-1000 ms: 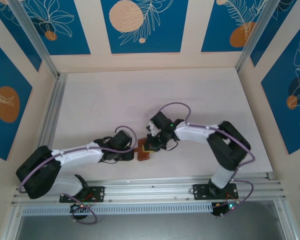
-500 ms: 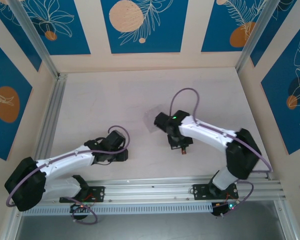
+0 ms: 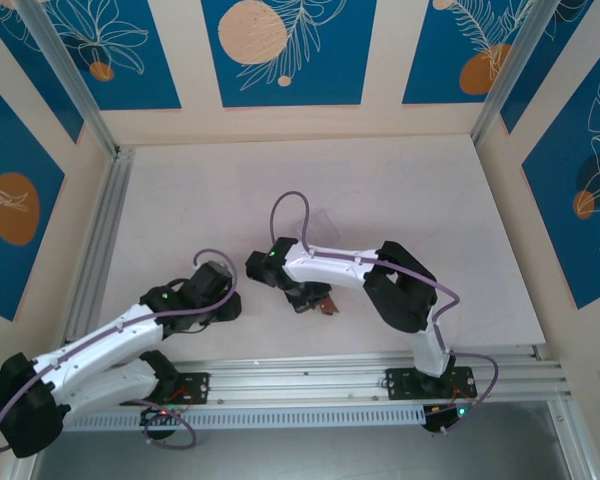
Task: Put the credit cards into the card holder
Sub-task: Turn over the card holder at the bottom-center of the table.
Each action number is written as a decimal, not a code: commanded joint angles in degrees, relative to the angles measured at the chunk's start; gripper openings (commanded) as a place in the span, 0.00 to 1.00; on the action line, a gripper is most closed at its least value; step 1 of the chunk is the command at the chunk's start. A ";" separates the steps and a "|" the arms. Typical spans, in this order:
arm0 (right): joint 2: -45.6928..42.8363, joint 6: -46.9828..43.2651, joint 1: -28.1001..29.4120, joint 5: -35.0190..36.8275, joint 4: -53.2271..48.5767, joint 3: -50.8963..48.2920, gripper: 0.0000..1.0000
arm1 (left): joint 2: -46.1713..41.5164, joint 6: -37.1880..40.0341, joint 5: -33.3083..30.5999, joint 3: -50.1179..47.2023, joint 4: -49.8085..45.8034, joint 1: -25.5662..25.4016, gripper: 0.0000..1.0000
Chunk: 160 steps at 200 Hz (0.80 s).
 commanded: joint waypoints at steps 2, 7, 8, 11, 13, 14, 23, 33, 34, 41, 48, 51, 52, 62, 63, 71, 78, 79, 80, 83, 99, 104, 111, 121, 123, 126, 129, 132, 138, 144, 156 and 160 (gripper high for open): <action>-5.23 4.51 -1.23 6.83 -7.81 -0.35 0.00 | -1.35 -0.68 -1.53 -1.32 -3.25 1.29 0.37; -6.60 5.09 -1.65 7.88 -9.16 -0.63 0.00 | -1.25 -0.54 -1.45 -1.50 -3.10 1.51 0.37; -6.88 5.21 -1.71 7.97 -9.57 -0.68 0.00 | -1.25 -0.52 -1.44 -1.51 -3.08 1.56 0.37; -7.54 5.53 -1.97 8.46 -10.43 -0.89 0.00 | -1.09 -0.44 -1.32 -1.56 -2.99 1.59 0.37; -7.93 5.73 -2.20 8.78 -11.00 -1.06 0.00 | -1.03 -0.34 -1.23 -1.59 -2.91 1.67 0.37; -8.16 5.80 -2.25 8.95 -11.29 -1.12 0.00 | -0.97 -0.34 -1.20 -1.59 -2.85 1.73 0.37; -9.70 7.29 -3.10 10.67 -13.96 -1.54 0.00 | -0.52 -0.12 -0.92 -1.53 -2.53 1.93 0.37; -10.76 9.10 -3.98 12.91 -17.24 -1.62 0.00 | -0.06 0.10 -0.61 -1.44 -2.18 1.96 0.37; -10.85 9.28 -4.06 13.08 -17.62 -1.62 0.00 | -0.04 0.10 -0.58 -1.43 -2.13 2.00 0.37; -11.25 10.62 -4.70 14.47 -19.75 -1.56 0.00 | 0.20 0.23 -0.47 -1.35 -2.00 2.14 0.37; -11.69 10.66 -5.21 15.11 -20.48 -1.63 0.00 | 0.46 0.43 -0.31 -1.22 -1.84 2.22 0.37; -11.84 10.39 -5.33 15.06 -20.39 -1.62 0.00 | 0.48 0.49 -0.29 -1.12 -1.78 2.32 0.37; -11.87 10.24 -5.35 15.03 -20.24 -1.66 0.00 | 0.50 0.52 -0.29 -1.10 -1.76 2.32 0.37; -11.50 8.00 -5.04 14.03 -17.82 -2.00 0.00 | 0.85 0.87 -0.12 -0.84 -1.65 2.62 0.37; -11.35 7.85 -4.99 13.90 -17.60 -1.98 0.00 | 0.90 0.92 -0.12 -0.82 -1.60 2.64 0.37; -9.33 7.02 -4.22 13.18 -16.42 -1.71 0.00 | 1.18 1.14 -0.12 -0.63 -1.64 2.84 0.37; -6.56 7.07 -3.48 13.07 -16.36 -0.91 0.00 | 1.33 1.32 -0.08 -0.25 -1.80 3.09 0.37; -6.15 7.12 -3.33 13.02 -16.34 -0.87 0.00 | 1.31 1.28 -0.05 -0.18 -1.81 3.14 0.37; -5.73 7.11 -3.21 13.00 -16.33 -0.67 0.00 | 1.35 1.31 -0.04 -0.10 -1.82 3.16 0.37; -4.27 7.17 -2.86 12.88 -16.30 -0.16 0.00 | 1.36 1.37 -0.07 0.04 -1.92 3.22 0.37; 1.86 5.76 -0.55 11.21 -14.15 2.26 0.00 | 0.90 1.25 -0.28 0.65 -2.77 3.60 0.37; 3.25 5.03 0.18 10.31 -13.06 3.03 0.00 | 0.64 1.16 -0.45 0.78 -3.30 3.69 0.37; 5.22 4.23 1.05 9.02 -11.94 4.27 0.00 | 0.14 1.07 -0.70 0.95 -4.08 4.00 0.37; 7.34 3.57 2.18 7.69 -10.97 6.34 0.02 | -0.83 0.98 -1.07 1.15 -5.29 4.39 0.37; 7.63 3.40 2.40 7.49 -10.68 6.79 0.02 | -1.01 0.98 -1.23 1.15 -5.52 4.55 0.37; 8.14 3.16 2.70 7.19 -10.40 7.34 0.02 | -1.38 0.98 -1.32 1.17 -5.91 4.71 0.37; 8.59 3.03 3.00 6.88 -10.09 7.92 0.03 | -1.68 0.98 -1.47 1.13 -6.24 4.87 0.37; 9.03 2.76 3.25 6.49 -9.82 8.48 0.03 | -2.02 0.94 -1.58 1.16 -6.59 5.00 0.37; 9.91 2.02 3.79 5.72 -9.02 9.50 0.05 | -2.68 0.90 -1.76 1.11 -7.17 5.42 0.38; 10.80 1.53 4.14 5.05 -8.44 10.38 0.08 | -3.34 0.81 -1.87 1.06 -7.78 5.91 0.38; 12.54 0.74 4.51 3.39 -7.64 11.76 0.17 | -4.66 0.59 -1.95 0.95 -8.70 6.60 0.38; 12.97 0.36 4.60 2.90 -7.11 11.87 0.20 | -5.06 0.47 -1.96 0.95 -8.96 6.77 0.38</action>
